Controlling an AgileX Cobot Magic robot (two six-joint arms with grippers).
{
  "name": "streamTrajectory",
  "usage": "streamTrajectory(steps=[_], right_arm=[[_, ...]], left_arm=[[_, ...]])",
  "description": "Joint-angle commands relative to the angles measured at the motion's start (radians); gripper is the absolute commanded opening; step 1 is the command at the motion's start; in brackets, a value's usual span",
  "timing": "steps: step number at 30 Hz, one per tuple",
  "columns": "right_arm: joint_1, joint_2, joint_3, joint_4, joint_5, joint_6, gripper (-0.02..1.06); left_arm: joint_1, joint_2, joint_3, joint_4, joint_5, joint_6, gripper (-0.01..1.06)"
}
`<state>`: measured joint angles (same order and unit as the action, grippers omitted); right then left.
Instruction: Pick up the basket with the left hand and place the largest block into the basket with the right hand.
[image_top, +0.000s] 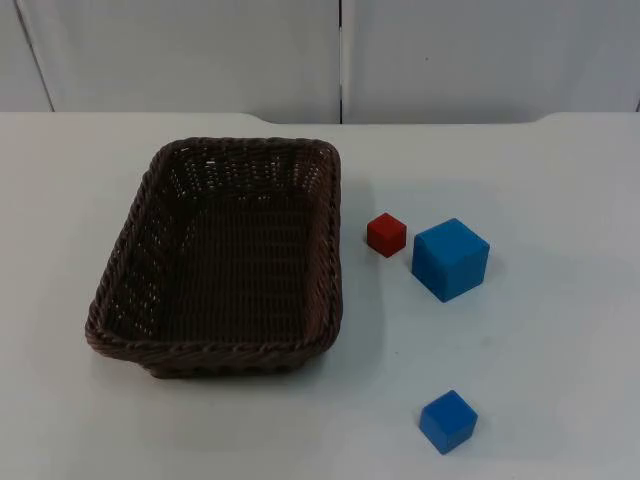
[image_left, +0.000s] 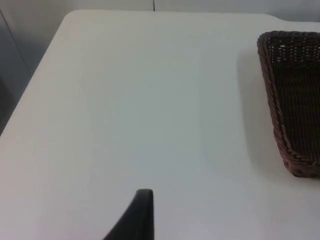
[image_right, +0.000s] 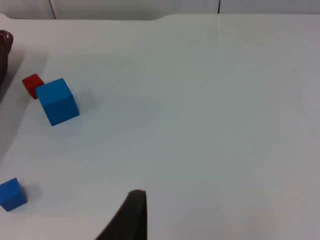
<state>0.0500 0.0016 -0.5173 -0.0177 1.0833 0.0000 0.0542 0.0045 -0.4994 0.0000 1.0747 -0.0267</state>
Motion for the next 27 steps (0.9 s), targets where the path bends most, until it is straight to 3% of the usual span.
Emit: streamTrajectory(steps=[1, 7, 27], right_arm=[[-0.008, -0.002, 0.002, -0.005, -0.004, -0.007, 1.05], [-0.008, -0.002, 0.002, -0.005, -0.004, -0.007, 1.05], [-0.008, -0.002, 0.002, -0.005, -0.004, -0.009, 1.05]], left_arm=[[0.004, -0.005, 0.005, 0.007, -0.002, -0.004, 1.02], [0.004, -0.005, -0.012, 0.007, -0.026, -0.004, 0.96], [0.004, 0.087, -0.037, -0.067, -0.193, -0.001, 0.96]])
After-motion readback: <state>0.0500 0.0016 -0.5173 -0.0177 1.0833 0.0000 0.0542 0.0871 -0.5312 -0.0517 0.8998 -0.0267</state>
